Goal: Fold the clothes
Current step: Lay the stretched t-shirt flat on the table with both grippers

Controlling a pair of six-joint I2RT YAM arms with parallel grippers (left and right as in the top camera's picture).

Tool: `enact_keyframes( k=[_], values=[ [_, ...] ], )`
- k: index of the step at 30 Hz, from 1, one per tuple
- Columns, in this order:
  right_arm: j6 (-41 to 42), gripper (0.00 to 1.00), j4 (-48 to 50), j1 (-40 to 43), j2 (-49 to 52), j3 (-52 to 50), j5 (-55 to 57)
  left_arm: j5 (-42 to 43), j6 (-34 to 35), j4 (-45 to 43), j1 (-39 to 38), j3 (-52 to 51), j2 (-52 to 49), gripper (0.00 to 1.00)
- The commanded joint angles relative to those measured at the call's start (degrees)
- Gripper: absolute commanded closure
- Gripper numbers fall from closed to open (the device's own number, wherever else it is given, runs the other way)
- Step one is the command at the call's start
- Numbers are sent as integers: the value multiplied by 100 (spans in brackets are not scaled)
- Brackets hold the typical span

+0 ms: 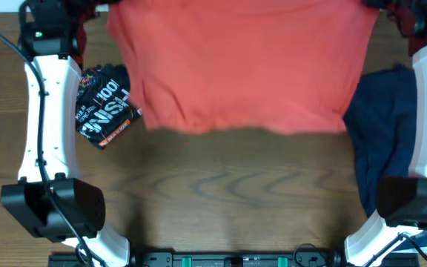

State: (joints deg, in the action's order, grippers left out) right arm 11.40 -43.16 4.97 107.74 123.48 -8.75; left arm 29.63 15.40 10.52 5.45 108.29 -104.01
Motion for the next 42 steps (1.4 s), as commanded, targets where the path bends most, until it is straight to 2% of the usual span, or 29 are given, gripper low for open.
enact_keyframes(
  k=[1, 5, 7, 9, 13, 15, 19, 27, 35, 38, 42],
  values=[
    [227, 99, 26, 11, -608, 568, 483, 614, 857, -310, 297, 791, 448, 94],
    [24, 99, -463, 44, -903, 704, 741, 1163, 872, 258, 629, 1161, 708, 94],
    [9, 99, -1038, 63, -973, 704, 940, 1561, 817, 946, 772, 1158, 890, 94],
    [9, 99, -1690, 63, -977, 702, 1150, 1906, 470, 2011, 846, 1158, 1036, 94],
    [-42, 99, -3095, 59, -857, 614, 1178, 1869, -732, 4741, 809, 1139, 1108, 94],
    [-164, 99, -3814, 39, -776, 490, 1154, 1569, -1196, 5904, 726, 1016, 1056, 94],
    [-365, 99, -4763, 31, -721, -90, 1154, 861, -1744, 7359, 525, 546, 962, 94],
    [-483, 99, -5292, 37, -723, -1908, 1156, -210, -1884, 8419, 382, -1115, 990, 94],
    [-181, 99, -4813, 103, -1093, -3947, 1161, -444, -1871, 8054, 385, -3200, 1510, 94],
    [-4, 99, -4507, 221, -1534, -4704, 1161, -767, -1591, 7827, 420, -3950, 1952, 94],
    [83, 99, -4304, 431, -2186, -5399, 1180, -780, -1250, 7672, 575, -4393, 2614, 94]
  ],
)
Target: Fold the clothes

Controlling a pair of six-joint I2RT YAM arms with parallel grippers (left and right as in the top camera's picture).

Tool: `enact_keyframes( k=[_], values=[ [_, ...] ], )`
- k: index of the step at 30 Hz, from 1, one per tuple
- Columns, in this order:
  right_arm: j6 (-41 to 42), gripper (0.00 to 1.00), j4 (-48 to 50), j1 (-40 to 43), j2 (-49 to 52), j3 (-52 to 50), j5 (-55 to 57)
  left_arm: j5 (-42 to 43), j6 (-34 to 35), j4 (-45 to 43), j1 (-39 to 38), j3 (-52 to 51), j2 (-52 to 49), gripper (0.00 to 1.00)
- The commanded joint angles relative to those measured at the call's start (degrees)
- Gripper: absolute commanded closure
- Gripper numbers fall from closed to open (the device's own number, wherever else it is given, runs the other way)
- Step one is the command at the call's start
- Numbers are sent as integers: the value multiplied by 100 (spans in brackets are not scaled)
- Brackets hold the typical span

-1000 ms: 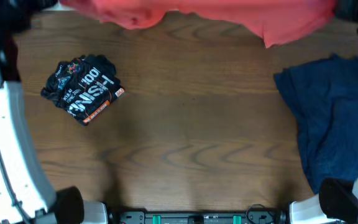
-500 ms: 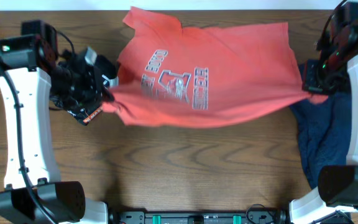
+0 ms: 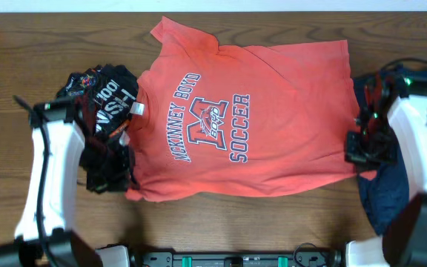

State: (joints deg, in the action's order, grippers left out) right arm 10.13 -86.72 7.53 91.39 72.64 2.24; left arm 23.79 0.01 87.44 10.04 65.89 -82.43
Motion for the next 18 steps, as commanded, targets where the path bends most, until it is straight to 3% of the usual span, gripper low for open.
enact_keyframes(
  k=[1, 10, 18],
  values=[
    [238, 99, 131, 227, -693, -426, 101, -201, 337, -9, 166, -168, 645, 94],
    [356, 99, 280, 461, -1565, -538, 76, -199, 695, 348, 350, -170, 2111, 94],
    [354, 99, 826, 461, -1488, -538, 33, -195, 1003, -774, 350, -170, 2114, 94]
  ],
)
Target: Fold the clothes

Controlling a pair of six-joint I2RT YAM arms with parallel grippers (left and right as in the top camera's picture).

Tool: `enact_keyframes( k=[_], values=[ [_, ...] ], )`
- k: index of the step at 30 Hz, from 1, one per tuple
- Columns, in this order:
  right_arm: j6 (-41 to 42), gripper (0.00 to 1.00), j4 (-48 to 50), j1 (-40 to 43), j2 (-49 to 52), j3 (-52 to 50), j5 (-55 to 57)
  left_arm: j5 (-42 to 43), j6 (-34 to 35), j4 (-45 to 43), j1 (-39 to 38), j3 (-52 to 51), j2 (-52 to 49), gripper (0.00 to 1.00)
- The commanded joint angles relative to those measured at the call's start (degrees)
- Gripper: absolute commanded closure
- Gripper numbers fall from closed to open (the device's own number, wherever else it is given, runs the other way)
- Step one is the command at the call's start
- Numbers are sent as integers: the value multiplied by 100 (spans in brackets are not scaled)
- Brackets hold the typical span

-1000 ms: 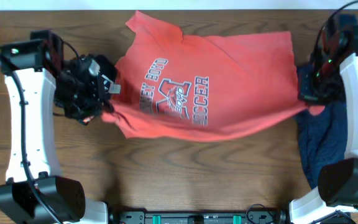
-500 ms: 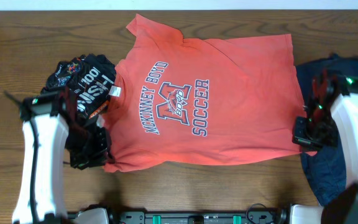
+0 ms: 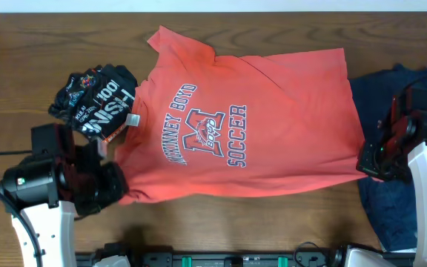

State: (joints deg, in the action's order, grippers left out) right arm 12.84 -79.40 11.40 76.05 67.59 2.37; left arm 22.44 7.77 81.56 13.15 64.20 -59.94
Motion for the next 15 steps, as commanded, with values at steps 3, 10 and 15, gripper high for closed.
enact_keyframes(
  k=[3, 10, 15],
  values=[
    [81, 99, 367, 74, 201, -33, 17, 79, 396, -780, 39, -2, -505, 94],
    [-138, 99, 1134, 52, 890, -33, 17, 455, 396, -2039, 39, -2, -1646, 94],
    [-133, 99, 2081, 52, 1482, -33, 15, 459, 396, -2949, 37, -2, -2542, 94]
  ],
)
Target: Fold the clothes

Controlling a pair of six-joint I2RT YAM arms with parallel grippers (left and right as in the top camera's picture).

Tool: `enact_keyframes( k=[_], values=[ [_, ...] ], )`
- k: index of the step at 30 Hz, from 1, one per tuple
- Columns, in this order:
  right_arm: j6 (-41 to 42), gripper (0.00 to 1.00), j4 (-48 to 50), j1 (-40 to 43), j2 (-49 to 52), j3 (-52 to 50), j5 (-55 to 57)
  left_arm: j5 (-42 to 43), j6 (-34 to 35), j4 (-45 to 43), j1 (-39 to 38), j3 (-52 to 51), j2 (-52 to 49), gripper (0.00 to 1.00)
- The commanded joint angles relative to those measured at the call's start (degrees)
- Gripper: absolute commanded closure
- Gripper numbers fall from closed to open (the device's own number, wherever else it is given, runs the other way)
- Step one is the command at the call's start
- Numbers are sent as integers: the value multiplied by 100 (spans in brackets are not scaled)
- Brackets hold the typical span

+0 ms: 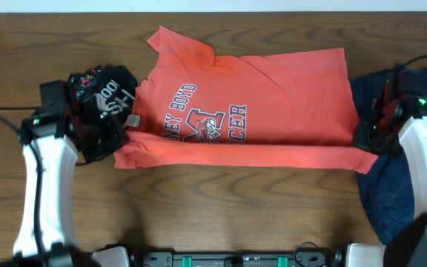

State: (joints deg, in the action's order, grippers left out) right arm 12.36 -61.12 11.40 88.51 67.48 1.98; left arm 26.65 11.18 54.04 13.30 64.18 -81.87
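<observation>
An orange T-shirt (pixel 265 89) with a "McKinney Boyd Soccer" print lies face up across the table. Its lower strip (pixel 236 156) is turned up over the bottom of the print, leaving a straight fold along the near side. My left gripper (pixel 116 139) is at the left end of that strip and my right gripper (pixel 363 141) is at the right end. Each looks shut on a corner of the shirt's hem. The fingers themselves are mostly hidden under the wrists.
A crumpled black shirt (pixel 102 89) with white lettering lies by the orange shirt's left sleeve, partly under my left wrist. A navy garment (pixel 391 200) is heaped at the right edge under my right arm. Bare wooden table (pixel 221 215) runs along the near side.
Both grippers have moved away from the near edge, from the shirt's lower corners to its middle height. The bottom strip now lies folded over the lower print.
At first the orange shirt hung at the far edge, plain side showing, held up by both arms. Then it lay flat, print up, with the grippers at its sides. Then they were at its lower corners. Now the hem is folded up.
</observation>
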Motion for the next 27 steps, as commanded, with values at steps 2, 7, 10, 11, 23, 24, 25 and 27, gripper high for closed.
enact_keyframes(
  k=[2, 7, 10, 11, 23, 24, 25, 27],
  values=[
    [-87, 99, 640, 52, 439, -22, 26, 131, 52, -520, 17, 0, -688, 94],
    [-221, 99, 1576, 52, 883, -22, -459, 402, 55, -1180, -50, 0, -1386, 94],
    [-236, 99, 2011, 52, 1043, -22, -699, 404, 55, -1427, -52, 0, -1633, 94],
    [-236, 96, 2107, 52, 1069, -22, -695, 407, 55, -1449, -52, 0, -1668, 94],
    [-282, 63, 2221, 133, 811, 26, -476, 1263, 48, -1196, -66, 68, -966, 18],
    [-282, 67, 2212, 160, 793, 33, -476, 1261, 22, -1137, -101, 66, -866, 18],
    [-282, 68, 2190, 179, 789, 33, -479, 1257, -22, -1080, -146, 66, -793, 18],
    [-282, 69, 2107, 210, 791, 31, -479, 1126, -173, -946, -293, 66, -713, 18]
  ],
)
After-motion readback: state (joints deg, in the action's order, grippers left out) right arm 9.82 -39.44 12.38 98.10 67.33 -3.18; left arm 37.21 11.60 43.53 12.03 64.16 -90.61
